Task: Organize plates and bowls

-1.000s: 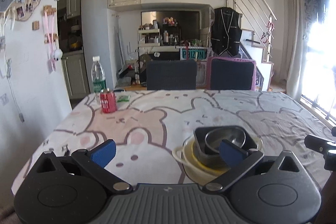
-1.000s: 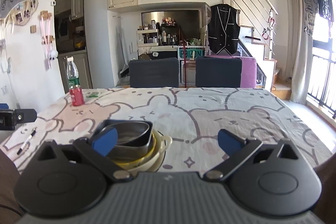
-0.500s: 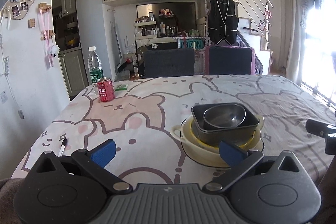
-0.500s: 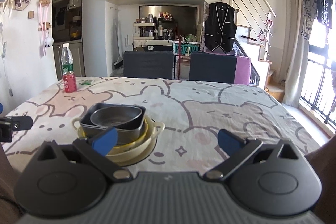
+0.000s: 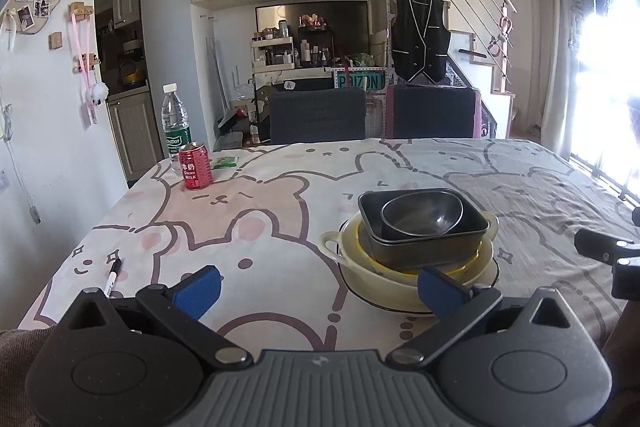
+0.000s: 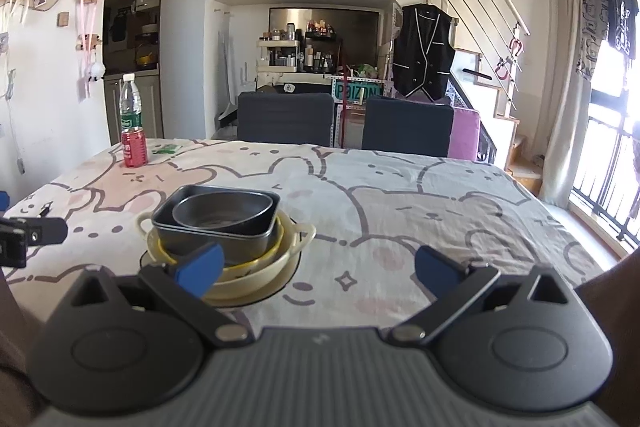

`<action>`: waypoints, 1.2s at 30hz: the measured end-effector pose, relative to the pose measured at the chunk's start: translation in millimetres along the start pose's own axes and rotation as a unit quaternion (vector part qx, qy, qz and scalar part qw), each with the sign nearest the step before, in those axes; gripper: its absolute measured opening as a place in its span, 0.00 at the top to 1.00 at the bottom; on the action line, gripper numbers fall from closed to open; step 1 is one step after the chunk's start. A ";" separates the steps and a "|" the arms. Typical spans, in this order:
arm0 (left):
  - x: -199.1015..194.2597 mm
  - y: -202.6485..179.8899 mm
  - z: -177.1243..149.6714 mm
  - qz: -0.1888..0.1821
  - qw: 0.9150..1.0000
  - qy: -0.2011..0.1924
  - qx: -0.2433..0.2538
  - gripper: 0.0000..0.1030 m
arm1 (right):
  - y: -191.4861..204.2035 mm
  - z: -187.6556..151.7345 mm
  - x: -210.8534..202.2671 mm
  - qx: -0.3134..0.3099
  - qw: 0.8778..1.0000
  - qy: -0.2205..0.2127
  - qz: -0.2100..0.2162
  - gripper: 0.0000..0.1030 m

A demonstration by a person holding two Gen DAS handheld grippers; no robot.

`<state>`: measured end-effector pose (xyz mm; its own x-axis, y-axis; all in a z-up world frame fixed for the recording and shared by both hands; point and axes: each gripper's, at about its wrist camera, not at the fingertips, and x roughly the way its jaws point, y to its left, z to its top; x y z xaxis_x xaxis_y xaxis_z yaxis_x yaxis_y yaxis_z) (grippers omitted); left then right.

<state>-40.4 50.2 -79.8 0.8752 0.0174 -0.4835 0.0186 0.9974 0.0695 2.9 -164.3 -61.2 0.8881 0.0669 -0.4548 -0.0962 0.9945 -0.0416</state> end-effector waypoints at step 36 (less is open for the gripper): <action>0.0 0.3 -0.3 0.000 1.000 -0.001 -0.001 0.00 | 0.8 -2.6 -0.8 -0.001 1.000 0.000 -0.003 0.00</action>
<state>-40.5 50.5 -80.0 0.8757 0.0176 -0.4825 0.0177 0.9975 0.0685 0.9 -163.8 -63.2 0.8886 0.0614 -0.4545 -0.0922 0.9947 -0.0459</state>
